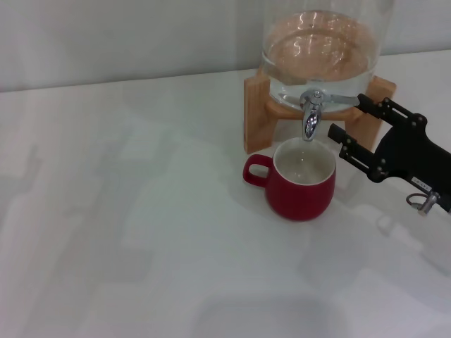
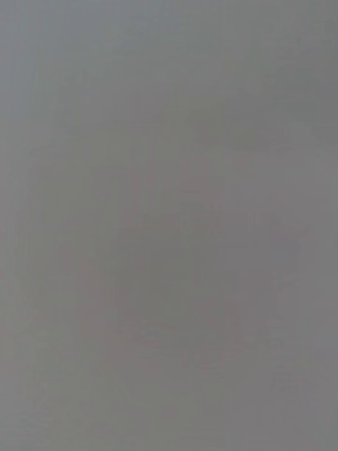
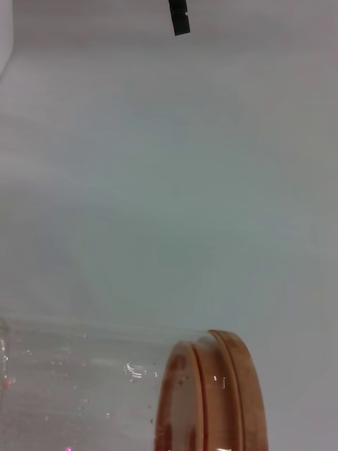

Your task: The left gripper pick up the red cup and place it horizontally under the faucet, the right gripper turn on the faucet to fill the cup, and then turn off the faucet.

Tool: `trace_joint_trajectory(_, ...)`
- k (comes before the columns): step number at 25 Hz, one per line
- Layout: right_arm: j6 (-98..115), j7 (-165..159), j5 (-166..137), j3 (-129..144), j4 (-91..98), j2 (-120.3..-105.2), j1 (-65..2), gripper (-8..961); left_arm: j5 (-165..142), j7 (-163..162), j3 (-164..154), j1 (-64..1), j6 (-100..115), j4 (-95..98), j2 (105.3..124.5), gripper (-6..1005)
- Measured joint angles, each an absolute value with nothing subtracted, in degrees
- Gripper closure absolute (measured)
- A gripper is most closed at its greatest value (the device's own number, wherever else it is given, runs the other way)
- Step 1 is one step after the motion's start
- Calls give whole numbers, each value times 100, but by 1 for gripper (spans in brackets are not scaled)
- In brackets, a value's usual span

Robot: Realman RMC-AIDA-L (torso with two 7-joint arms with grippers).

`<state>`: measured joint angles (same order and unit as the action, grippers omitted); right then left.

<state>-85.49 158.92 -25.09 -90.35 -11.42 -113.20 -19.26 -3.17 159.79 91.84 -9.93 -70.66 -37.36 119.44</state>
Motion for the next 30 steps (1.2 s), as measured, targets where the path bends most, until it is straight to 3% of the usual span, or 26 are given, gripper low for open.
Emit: trace_joint_trajectory(30, -8886, 15917, -2862, -8984, -1178, -11291, -1793, 336, -316, 15979, 9193, -1048, -7040, -3726, 11944, 251)
